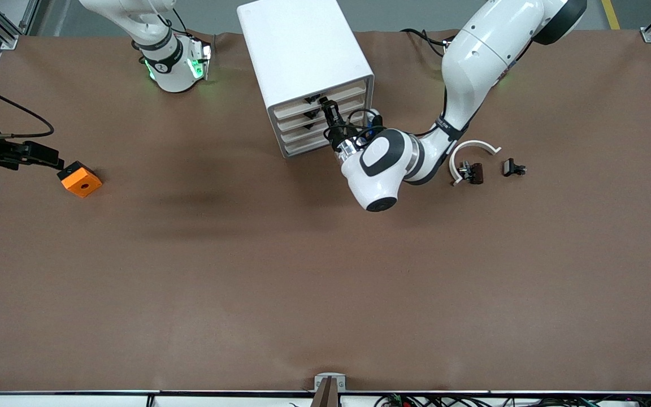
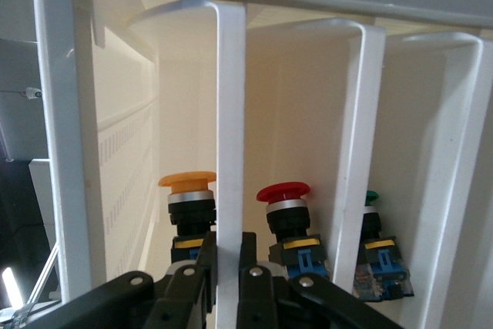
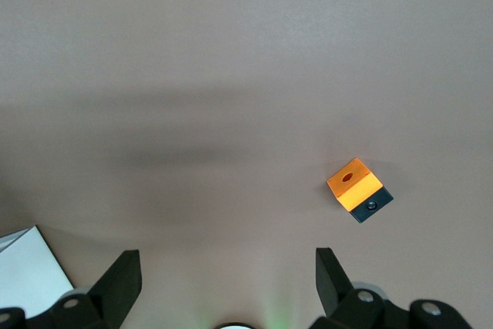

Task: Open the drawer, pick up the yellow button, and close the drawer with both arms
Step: 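Pull the drawer open with the left gripper, then reach the right gripper into the open drawer toward the buttons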

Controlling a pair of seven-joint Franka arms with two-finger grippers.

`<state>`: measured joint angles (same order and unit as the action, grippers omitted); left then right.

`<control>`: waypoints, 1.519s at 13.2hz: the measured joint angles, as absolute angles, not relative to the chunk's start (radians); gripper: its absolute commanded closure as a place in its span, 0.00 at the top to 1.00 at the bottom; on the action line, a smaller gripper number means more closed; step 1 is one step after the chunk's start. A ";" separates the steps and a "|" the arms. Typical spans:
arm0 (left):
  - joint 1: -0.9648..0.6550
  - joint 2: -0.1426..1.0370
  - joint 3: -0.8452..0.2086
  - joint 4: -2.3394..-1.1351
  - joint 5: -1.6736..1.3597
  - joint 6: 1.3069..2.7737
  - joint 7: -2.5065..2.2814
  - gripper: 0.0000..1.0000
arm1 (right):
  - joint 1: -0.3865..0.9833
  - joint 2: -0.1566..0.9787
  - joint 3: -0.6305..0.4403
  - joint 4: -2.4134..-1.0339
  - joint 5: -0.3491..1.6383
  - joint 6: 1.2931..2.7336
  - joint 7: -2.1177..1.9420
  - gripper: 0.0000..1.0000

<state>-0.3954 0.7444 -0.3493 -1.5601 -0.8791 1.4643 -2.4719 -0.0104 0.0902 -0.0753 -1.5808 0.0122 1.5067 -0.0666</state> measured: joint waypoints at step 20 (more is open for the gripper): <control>-0.293 0.769 -0.188 -1.344 -0.888 1.507 -2.470 1.00 | 0.454 0.113 -0.054 -1.562 0.065 1.581 0.876 1.00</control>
